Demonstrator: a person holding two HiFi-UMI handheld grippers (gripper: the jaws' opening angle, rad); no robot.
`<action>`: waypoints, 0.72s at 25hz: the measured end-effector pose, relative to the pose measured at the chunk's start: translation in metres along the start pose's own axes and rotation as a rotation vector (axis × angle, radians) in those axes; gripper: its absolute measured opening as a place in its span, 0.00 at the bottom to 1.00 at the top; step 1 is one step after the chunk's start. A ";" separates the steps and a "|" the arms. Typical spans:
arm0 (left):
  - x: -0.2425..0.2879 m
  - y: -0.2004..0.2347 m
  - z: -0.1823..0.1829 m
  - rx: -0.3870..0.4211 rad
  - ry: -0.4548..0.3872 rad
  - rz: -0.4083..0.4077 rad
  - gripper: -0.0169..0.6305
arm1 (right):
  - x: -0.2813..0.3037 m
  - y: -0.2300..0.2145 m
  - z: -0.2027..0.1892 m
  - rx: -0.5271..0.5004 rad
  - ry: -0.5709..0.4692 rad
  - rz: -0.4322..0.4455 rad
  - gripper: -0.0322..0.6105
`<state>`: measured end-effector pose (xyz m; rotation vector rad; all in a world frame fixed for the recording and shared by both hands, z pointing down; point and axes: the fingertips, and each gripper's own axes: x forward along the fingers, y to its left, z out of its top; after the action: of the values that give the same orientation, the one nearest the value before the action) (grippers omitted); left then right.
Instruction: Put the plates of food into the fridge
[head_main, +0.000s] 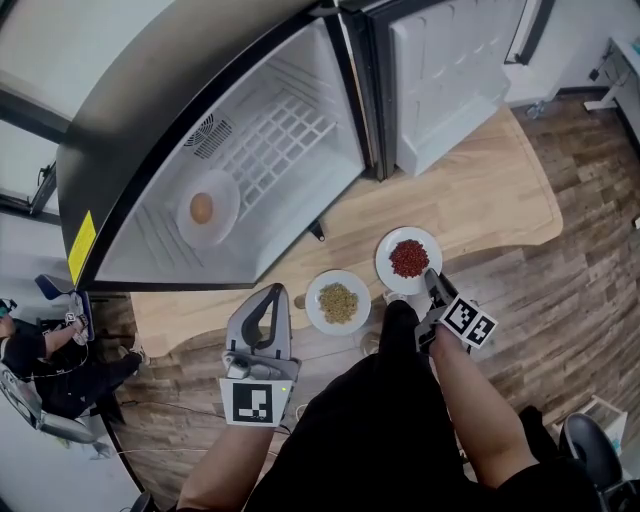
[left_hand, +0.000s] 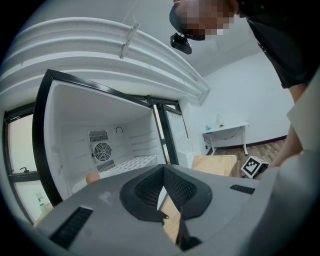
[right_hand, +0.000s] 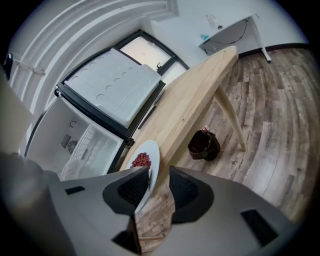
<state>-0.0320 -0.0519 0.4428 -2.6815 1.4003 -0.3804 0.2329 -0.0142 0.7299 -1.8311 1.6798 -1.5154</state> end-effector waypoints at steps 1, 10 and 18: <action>0.001 0.000 -0.001 -0.001 0.003 -0.001 0.03 | 0.000 0.002 -0.001 -0.005 0.008 0.008 0.27; 0.005 -0.001 0.011 -0.021 -0.030 0.002 0.03 | -0.017 0.026 0.003 -0.010 0.008 0.064 0.13; -0.007 0.008 0.016 -0.035 -0.062 0.035 0.03 | -0.034 0.067 0.024 0.021 -0.018 0.133 0.10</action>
<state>-0.0381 -0.0516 0.4241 -2.6677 1.4467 -0.2697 0.2180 -0.0178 0.6526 -1.6810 1.7330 -1.4525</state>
